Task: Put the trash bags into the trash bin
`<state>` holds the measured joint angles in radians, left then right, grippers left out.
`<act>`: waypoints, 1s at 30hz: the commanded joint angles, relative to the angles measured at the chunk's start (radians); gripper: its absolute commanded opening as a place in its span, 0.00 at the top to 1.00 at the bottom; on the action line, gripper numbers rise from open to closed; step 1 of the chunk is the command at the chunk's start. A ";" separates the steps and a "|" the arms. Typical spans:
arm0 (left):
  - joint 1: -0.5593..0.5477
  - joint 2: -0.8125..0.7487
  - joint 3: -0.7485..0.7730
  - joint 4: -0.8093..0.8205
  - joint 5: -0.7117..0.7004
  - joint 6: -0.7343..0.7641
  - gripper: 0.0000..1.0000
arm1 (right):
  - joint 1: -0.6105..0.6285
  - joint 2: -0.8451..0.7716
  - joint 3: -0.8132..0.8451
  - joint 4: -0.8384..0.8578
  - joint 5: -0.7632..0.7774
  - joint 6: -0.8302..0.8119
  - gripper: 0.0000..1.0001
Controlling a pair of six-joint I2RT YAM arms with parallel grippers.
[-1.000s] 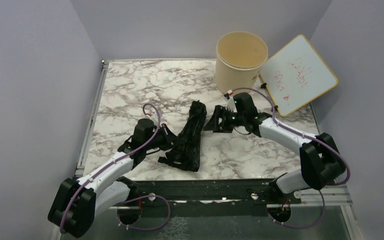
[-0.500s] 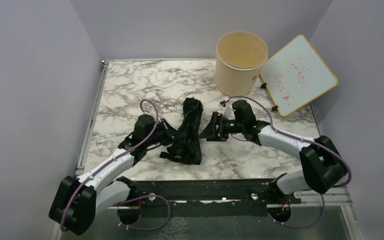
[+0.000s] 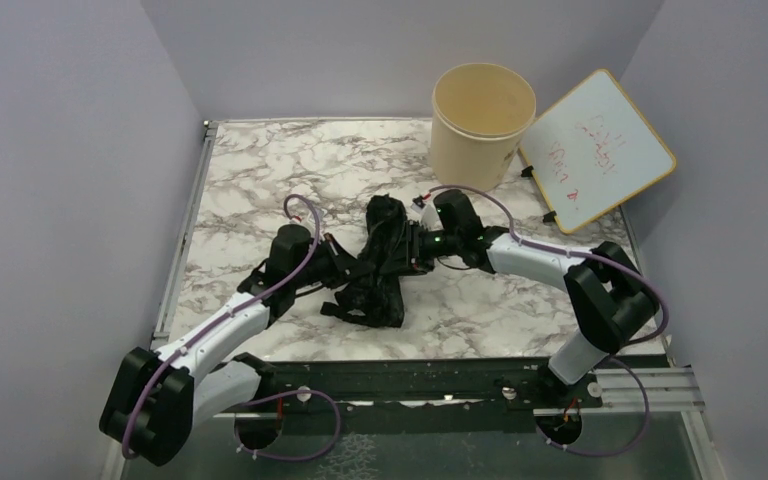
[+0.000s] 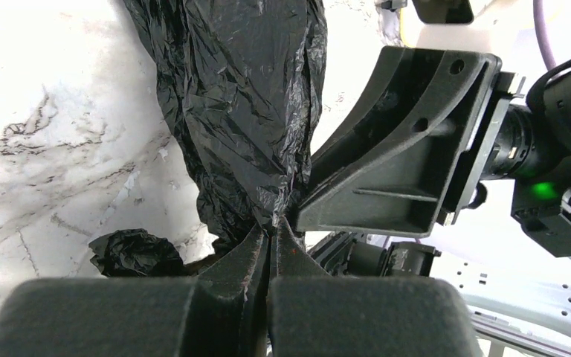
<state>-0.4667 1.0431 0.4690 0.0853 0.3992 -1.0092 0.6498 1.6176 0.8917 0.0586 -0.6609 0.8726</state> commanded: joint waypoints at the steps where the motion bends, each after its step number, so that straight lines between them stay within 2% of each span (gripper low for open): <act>1: -0.004 -0.027 0.012 -0.013 0.027 0.026 1.00 | 0.020 0.039 0.071 -0.043 -0.013 -0.017 0.75; 3: -0.004 -0.039 0.004 -0.027 0.022 0.027 1.00 | 0.021 0.021 0.063 -0.071 0.026 -0.028 0.80; 7: -0.004 -0.078 0.018 -0.107 -0.022 0.055 1.00 | 0.020 -0.021 0.079 -0.229 0.171 -0.091 0.99; 11: -0.004 -0.114 0.076 -0.271 -0.123 0.139 1.00 | 0.013 -0.076 0.099 -0.394 0.362 -0.157 0.99; 15: -0.003 -0.122 0.129 -0.405 -0.214 0.208 1.00 | -0.006 -0.135 0.085 -0.473 0.505 -0.181 1.00; 21: -0.002 -0.109 0.141 -0.432 -0.233 0.228 1.00 | -0.010 -0.156 0.073 -0.500 0.544 -0.190 0.99; 26: -0.003 -0.073 0.163 -0.456 -0.200 0.274 1.00 | -0.010 -0.136 0.126 -0.614 0.642 -0.244 0.99; 30: -0.003 -0.066 0.167 -0.467 -0.201 0.290 1.00 | -0.010 -0.138 0.162 -0.666 0.654 -0.317 0.96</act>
<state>-0.4706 0.9718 0.6003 -0.3466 0.2123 -0.7639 0.6460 1.4780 0.9993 -0.5133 -0.0868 0.6437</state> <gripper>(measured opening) 0.005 0.025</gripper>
